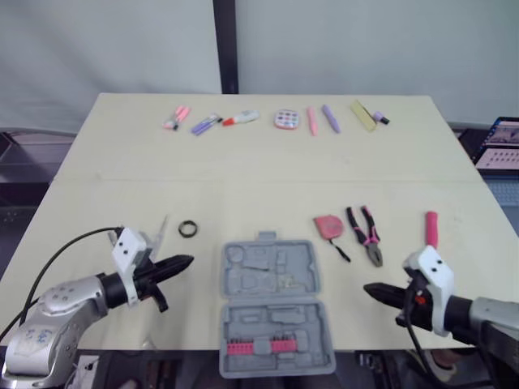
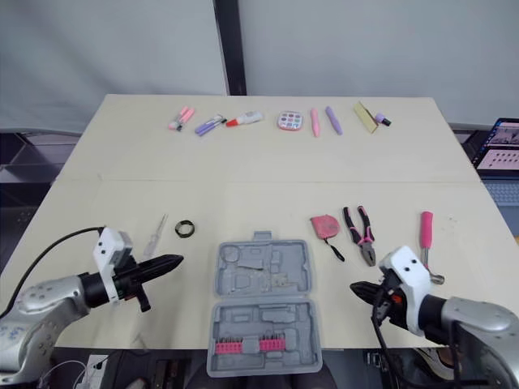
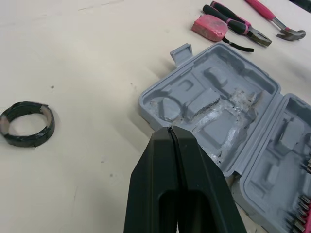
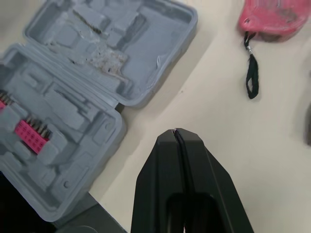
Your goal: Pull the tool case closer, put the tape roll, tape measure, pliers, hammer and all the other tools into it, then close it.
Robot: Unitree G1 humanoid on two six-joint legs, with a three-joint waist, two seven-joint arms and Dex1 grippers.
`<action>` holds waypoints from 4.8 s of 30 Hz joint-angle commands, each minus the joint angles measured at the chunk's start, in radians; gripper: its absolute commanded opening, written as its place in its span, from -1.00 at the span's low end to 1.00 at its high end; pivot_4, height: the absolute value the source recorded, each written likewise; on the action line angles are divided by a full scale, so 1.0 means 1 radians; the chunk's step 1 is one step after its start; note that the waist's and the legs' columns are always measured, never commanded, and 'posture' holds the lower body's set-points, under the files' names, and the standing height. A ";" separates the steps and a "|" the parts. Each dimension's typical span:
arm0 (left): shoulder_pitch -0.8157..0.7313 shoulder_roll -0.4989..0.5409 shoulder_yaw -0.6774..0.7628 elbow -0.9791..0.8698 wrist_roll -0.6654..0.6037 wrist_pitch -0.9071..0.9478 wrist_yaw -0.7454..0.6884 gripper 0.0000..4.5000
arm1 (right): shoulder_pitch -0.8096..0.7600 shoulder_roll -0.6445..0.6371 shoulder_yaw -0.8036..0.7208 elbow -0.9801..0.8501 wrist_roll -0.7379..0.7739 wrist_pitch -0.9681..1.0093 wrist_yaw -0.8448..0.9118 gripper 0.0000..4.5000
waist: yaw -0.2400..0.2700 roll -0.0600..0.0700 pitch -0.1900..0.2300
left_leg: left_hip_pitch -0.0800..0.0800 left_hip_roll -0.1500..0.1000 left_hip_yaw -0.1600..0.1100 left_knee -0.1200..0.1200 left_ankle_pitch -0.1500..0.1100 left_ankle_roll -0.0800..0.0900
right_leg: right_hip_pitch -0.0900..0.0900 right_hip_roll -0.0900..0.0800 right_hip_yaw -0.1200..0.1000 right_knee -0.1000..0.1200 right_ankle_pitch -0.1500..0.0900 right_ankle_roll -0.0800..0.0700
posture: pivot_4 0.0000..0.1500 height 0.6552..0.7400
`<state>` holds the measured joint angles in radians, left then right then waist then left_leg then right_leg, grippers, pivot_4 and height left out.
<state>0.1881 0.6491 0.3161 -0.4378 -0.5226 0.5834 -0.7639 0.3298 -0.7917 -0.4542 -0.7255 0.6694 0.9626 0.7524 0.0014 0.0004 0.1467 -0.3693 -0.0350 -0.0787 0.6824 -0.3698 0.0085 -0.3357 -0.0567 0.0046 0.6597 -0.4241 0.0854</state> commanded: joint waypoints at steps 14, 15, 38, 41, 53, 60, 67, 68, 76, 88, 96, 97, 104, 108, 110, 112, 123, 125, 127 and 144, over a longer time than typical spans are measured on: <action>0.247 -0.017 0.113 -0.026 0.020 -0.170 -0.032 -0.40 | 0.202 -0.050 -0.115 0.014 -0.010 -0.148 0.121 -0.60 | 0.005 0.001 0.001 | 0.004 0.000 -0.002 -0.001 0.000 0.002 | 0.012 0.000 0.000 -0.016 0.000 0.000 | 1.00 0.85; 0.256 -0.018 0.108 -0.028 0.025 -0.177 -0.032 -0.18 | 0.204 -0.051 -0.111 0.018 -0.012 -0.152 0.122 -0.40 | 0.005 0.001 0.001 | 0.004 0.000 -0.002 -0.001 0.000 0.002 | 0.012 0.000 0.000 -0.016 0.000 0.000 | 1.00 0.85; 0.188 0.157 0.046 -0.112 -0.089 0.109 -0.068 1.00 | 0.181 0.033 -0.075 0.001 -0.122 -0.503 0.171 0.97 | 0.020 0.003 0.002 | 0.004 0.000 -0.002 -0.001 0.000 0.002 | 0.013 0.000 0.000 -0.016 0.000 0.000 | 1.00 0.85; 0.074 0.245 0.017 -0.080 -0.085 0.158 -0.098 1.00 | 0.154 0.068 -0.045 0.012 -0.142 -0.624 0.201 0.97 | 0.022 0.004 0.002 | 0.004 0.000 -0.003 -0.001 0.000 0.002 | 0.013 0.001 0.000 -0.016 0.000 0.000 | 1.00 0.85; -0.268 0.431 -0.152 -0.067 -0.017 0.346 -0.041 1.00 | 0.124 0.073 0.051 0.066 -0.167 -0.727 0.220 0.97 | 0.017 0.006 0.004 | 0.004 0.000 -0.003 -0.001 0.000 0.002 | 0.012 0.001 0.000 -0.013 0.000 0.000 | 1.00 0.85; -0.375 0.418 -0.210 -0.001 0.014 0.352 -0.030 1.00 | 0.084 0.055 0.064 0.092 -0.171 -0.716 0.226 0.97 | 0.018 0.007 0.004 | 0.004 0.000 -0.003 0.000 0.000 0.002 | 0.011 0.002 0.001 -0.011 0.000 0.000 | 1.00 0.85; -0.465 0.340 -0.301 0.126 0.108 0.233 -0.025 1.00 | 0.074 0.029 0.053 0.101 -0.162 -0.705 0.230 0.97 | 0.020 0.006 0.004 | 0.004 -0.001 -0.003 0.000 0.000 0.002 | 0.010 0.001 0.001 -0.007 0.000 0.000 | 1.00 0.85; -0.468 0.329 -0.309 0.138 0.120 0.214 -0.025 1.00 | 0.075 0.027 0.050 0.100 -0.160 -0.704 0.229 0.97 | 0.020 0.006 0.004 | 0.004 -0.002 -0.003 0.000 0.000 0.002 | 0.010 0.001 0.001 -0.006 0.000 0.000 | 1.00 0.85; -0.490 0.270 -0.354 0.200 0.191 0.142 -0.027 1.00 | 0.111 0.035 0.035 0.084 -0.159 -0.719 0.224 0.97 | 0.020 0.006 0.004 | 0.004 -0.002 -0.004 0.001 0.000 0.002 | 0.009 0.001 0.000 -0.005 0.000 0.000 | 1.00 0.85; -0.614 0.187 -0.438 0.336 0.289 0.127 -0.031 1.00 | 0.150 0.059 0.023 0.053 -0.172 -0.719 0.198 0.97 | 0.020 0.006 0.004 | 0.004 -0.003 -0.005 0.001 0.000 0.002 | 0.008 0.000 0.000 -0.001 0.000 0.000 | 1.00 0.85; -0.628 0.152 -0.455 0.422 0.329 0.097 -0.040 1.00 | 0.183 0.075 0.013 0.035 -0.180 -0.726 0.177 0.97 | 0.019 0.006 0.004 | 0.005 -0.004 -0.005 0.002 0.000 0.002 | 0.008 0.000 0.000 0.001 0.000 0.000 | 1.00 0.85; -0.628 0.150 -0.455 0.431 0.333 0.091 -0.043 1.00 | 0.187 0.077 0.012 0.032 -0.181 -0.727 0.175 0.97 | 0.019 0.006 0.004 | 0.004 -0.004 -0.005 0.002 0.000 0.002 | 0.008 0.000 -0.001 0.000 0.000 0.000 | 1.00 0.85; -0.660 0.098 -0.487 0.600 0.392 -0.026 -0.056 1.00 | 0.216 0.087 -0.004 0.010 -0.182 -0.726 0.162 0.97 | 0.020 0.006 0.004 | 0.005 -0.005 -0.006 0.002 0.000 0.002 | 0.008 0.000 -0.001 0.001 0.000 0.000 | 1.00 0.85; -0.686 0.071 -0.500 0.670 0.417 -0.080 -0.074 1.00 | 0.226 0.092 -0.011 0.001 -0.183 -0.724 0.157 0.97 | 0.019 0.006 0.004 | 0.005 -0.005 -0.006 0.002 0.000 0.002 | 0.007 0.000 -0.002 0.002 0.000 0.000 | 1.00 0.85; -0.697 0.064 -0.499 0.687 0.425 -0.092 -0.084 1.00 | 0.231 0.094 -0.013 -0.003 -0.183 -0.723 0.154 0.97 | 0.019 0.006 0.004 | 0.005 -0.005 -0.006 0.002 0.000 0.002 | 0.007 0.000 -0.002 0.002 0.000 0.000 | 1.00 0.85; -0.708 0.063 -0.496 0.695 0.430 -0.096 -0.094 1.00 | 0.240 0.098 -0.015 -0.010 -0.183 -0.722 0.150 0.97 | 0.019 0.006 0.004 | 0.004 -0.005 -0.006 0.002 0.000 0.002 | 0.007 0.000 -0.002 0.002 0.000 0.000 | 1.00 0.85; -0.718 0.061 -0.498 0.658 0.437 -0.072 -0.135 1.00 | 0.257 0.111 0.000 -0.031 -0.191 -0.721 0.127 0.97 | 0.018 0.006 0.004 | 0.005 -0.005 -0.006 0.002 0.000 0.002 | 0.007 -0.001 -0.002 0.003 0.000 0.000 | 1.00 0.85; -0.722 0.060 -0.501 0.662 0.444 -0.075 -0.138 1.00 | 0.260 0.112 -0.002 -0.033 -0.190 -0.720 0.126 0.97 | 0.018 0.006 0.004 | 0.005 -0.005 -0.007 0.002 0.000 0.002 | 0.007 -0.001 -0.002 0.003 0.000 0.000 | 1.00 0.85; -0.724 0.058 -0.502 0.670 0.449 -0.077 -0.138 1.00 | 0.265 0.113 -0.005 -0.036 -0.190 -0.721 0.126 0.97 | 0.018 0.006 0.004 | 0.004 -0.005 -0.007 0.002 0.000 0.002 | 0.007 -0.001 -0.002 0.003 0.000 0.000 | 1.00 0.85; -0.752 0.005 -0.528 0.696 0.496 -0.049 -0.129 1.00 | 0.274 0.118 -0.020 -0.064 -0.163 -0.711 0.120 0.97 | 0.018 0.006 0.004 | 0.005 -0.005 -0.007 0.002 0.000 0.002 | 0.007 -0.001 -0.002 0.004 0.000 0.000 | 1.00 0.85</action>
<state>-0.5526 0.6503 -0.2225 0.2655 -0.0333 0.5283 -0.8951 0.5991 -0.6820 -0.4413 -0.7480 0.4884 0.2598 0.8822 0.0192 0.0062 0.1508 -0.3647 -0.0404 -0.0854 0.6846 -0.3697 0.0108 -0.3289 -0.0574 0.0022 0.6634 -0.4240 0.0858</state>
